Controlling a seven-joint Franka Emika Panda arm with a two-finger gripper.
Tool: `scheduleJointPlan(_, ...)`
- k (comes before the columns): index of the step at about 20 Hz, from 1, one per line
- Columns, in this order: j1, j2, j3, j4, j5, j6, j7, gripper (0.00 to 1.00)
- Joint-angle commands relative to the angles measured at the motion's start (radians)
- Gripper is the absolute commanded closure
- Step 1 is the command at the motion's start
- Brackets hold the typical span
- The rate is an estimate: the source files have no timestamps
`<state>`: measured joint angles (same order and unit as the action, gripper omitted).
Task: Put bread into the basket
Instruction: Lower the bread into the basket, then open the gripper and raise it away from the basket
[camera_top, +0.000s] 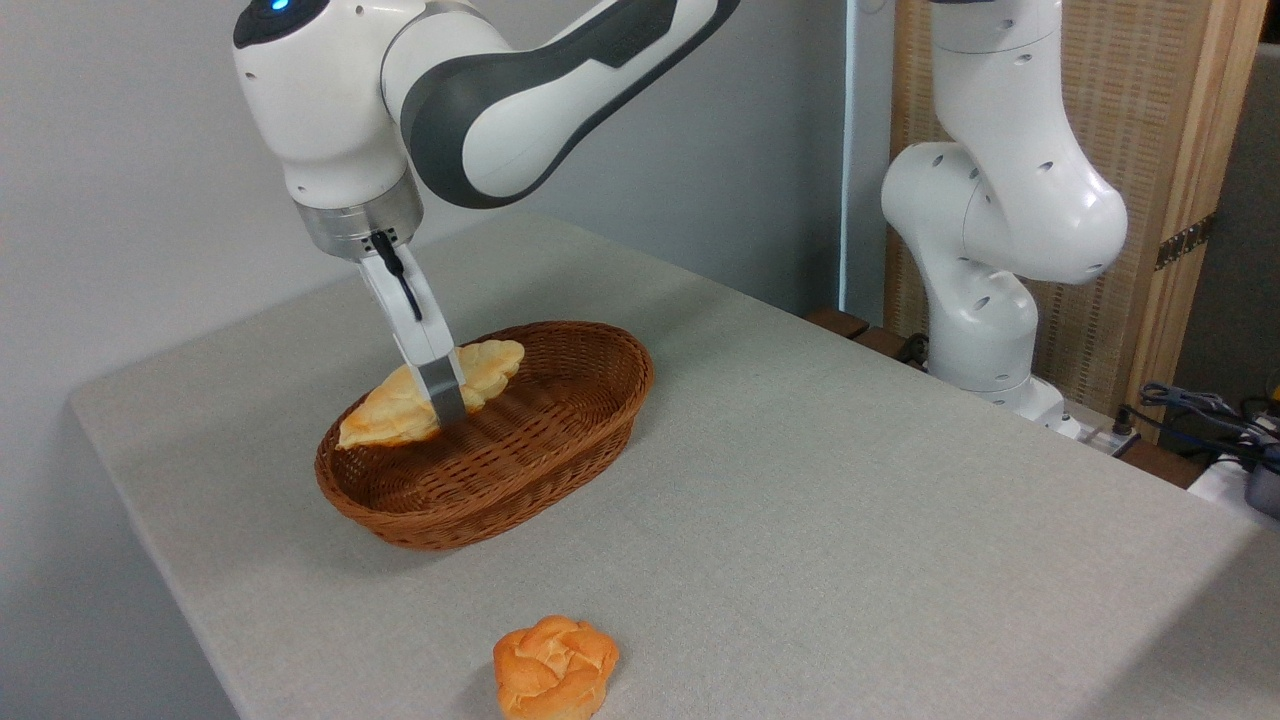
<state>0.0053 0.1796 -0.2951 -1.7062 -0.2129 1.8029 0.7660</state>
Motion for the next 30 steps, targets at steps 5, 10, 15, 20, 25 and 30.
scheduleJointPlan(5, -0.001, -0.02, 0.007, -0.009, -0.011, -0.008, 0.001, 0.0)
scheduleJointPlan(10, 0.012, -0.055, 0.024, -0.003, -0.011, -0.008, -0.001, 0.0)
scheduleJointPlan(15, 0.01, -0.153, 0.128, 0.026, 0.085, -0.051, -0.007, 0.0)
scheduleJointPlan(20, -0.001, -0.161, 0.241, 0.137, 0.145, -0.143, -0.008, 0.0)
scheduleJointPlan(25, -0.04, -0.147, 0.315, 0.175, 0.147, -0.157, -0.071, 0.0)
scheduleJointPlan(30, -0.048, -0.124, 0.304, 0.191, 0.147, -0.198, -0.108, 0.0)
